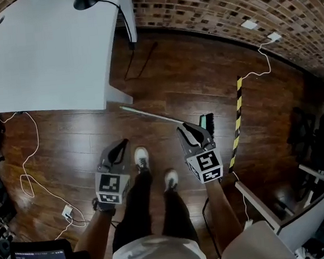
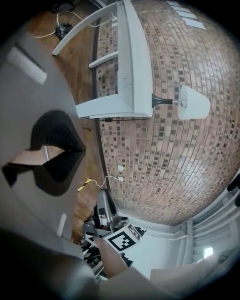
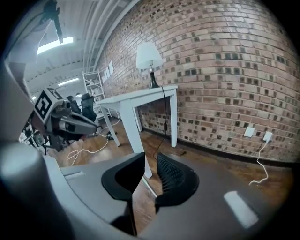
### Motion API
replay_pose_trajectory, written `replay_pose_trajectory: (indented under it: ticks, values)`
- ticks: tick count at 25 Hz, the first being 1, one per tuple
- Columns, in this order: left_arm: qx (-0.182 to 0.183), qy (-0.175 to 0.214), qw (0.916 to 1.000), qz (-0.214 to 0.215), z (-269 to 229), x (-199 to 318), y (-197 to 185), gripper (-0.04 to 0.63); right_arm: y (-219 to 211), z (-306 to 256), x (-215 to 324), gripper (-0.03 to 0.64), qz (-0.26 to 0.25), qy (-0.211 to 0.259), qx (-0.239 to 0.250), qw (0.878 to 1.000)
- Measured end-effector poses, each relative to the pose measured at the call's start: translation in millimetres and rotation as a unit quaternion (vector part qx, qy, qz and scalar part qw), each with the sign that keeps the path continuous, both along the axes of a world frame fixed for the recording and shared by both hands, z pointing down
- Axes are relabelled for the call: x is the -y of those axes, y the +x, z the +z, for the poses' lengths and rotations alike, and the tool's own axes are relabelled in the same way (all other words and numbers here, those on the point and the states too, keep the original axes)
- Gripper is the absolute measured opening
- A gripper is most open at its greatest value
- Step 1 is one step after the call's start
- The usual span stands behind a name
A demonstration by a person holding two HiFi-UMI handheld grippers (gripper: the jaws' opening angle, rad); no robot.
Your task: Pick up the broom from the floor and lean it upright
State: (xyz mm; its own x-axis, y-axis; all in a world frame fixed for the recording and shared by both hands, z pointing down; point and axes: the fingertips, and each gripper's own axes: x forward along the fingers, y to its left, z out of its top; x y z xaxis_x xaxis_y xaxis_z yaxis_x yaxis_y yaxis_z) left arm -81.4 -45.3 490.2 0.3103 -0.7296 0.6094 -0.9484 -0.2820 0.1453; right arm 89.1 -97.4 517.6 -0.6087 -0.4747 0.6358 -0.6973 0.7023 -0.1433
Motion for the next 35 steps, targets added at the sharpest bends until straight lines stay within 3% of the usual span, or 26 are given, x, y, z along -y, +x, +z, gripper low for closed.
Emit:
replay_pose_trajectory:
  ticks: [7,12,19,27,32,35]
  values:
    - [-0.001,-0.027,0.9995,0.019,56.5,-2.7,1.8,0.002,7.0,97.2,-13.9,0.100,-0.027,-0.044,-0.041,0.998]
    - [0.009,-0.044,0.9980,0.044,110.1,-15.0,-0.4,0.002,8.8,166.0,-18.8,0.103,-0.020,-0.051,-0.066,0.996]
    - [0.017,-0.076,0.9961,0.040,202.5,-26.3,-8.1,0.002,12.1,270.0,-14.6,0.104,-0.015,-0.061,-0.090,0.994]
    - [0.029,-0.088,0.9894,0.112,275.5,-40.7,0.9,0.002,14.0,373.7,-14.5,0.103,-0.039,-0.072,-0.134,0.988]
    - [0.029,-0.102,0.9897,0.097,331.0,-48.8,-0.3,0.002,12.6,434.8,-13.6,0.103,-0.016,-0.079,-0.132,0.988]
    - [0.025,-0.113,0.9888,0.095,363.1,-55.8,6.2,0.002,7.4,476.5,-18.2,0.103,-0.034,-0.088,-0.148,0.985]
